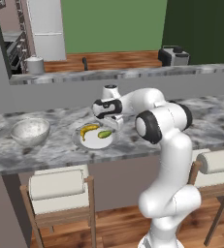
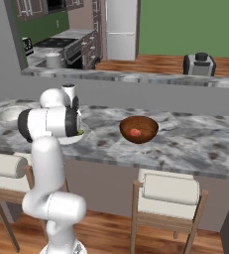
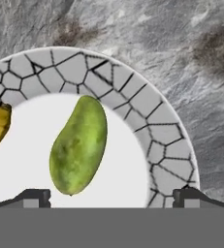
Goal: Take the fruits from the plate on the dining counter and place two fruits in each bowl.
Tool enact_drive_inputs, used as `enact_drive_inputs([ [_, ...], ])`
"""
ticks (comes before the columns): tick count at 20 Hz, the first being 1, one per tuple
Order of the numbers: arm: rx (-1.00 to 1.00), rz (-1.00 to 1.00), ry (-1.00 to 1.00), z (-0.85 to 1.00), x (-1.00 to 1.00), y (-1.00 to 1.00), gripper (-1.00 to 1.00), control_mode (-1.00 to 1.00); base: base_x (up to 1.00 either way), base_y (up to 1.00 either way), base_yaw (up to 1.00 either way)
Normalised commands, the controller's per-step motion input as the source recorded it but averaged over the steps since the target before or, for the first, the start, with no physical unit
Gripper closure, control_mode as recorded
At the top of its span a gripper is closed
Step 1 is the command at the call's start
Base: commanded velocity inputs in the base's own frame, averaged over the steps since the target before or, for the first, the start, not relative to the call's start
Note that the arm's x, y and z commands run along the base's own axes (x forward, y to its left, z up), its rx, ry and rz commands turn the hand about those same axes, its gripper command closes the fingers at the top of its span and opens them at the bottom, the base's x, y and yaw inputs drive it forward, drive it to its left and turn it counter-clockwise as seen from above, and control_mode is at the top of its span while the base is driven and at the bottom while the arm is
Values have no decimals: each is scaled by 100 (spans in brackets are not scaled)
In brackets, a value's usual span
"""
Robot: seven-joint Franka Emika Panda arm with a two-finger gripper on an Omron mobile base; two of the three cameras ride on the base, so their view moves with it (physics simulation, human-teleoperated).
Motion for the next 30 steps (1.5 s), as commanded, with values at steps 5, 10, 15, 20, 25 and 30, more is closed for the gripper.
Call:
enact_drive_inputs([
  [5, 0, 0, 5, -25, 40, 0, -100, -100, 0, 0, 0],
  [10, 0, 0, 0, -43, 28, 1, -100, -100, 0, 0, 0],
  [15, 0, 0, 0, -30, 1, 0, -100, -100, 0, 0, 0],
  [20, 0, 0, 0, -25, 0, 0, -100, -100, 0, 0, 0],
  [25, 0, 0, 0, -21, 0, 0, -100, -100, 0, 0, 0],
  [30, 0, 0, 0, -12, 0, 0, 100, -100, 0, 0, 0],
])
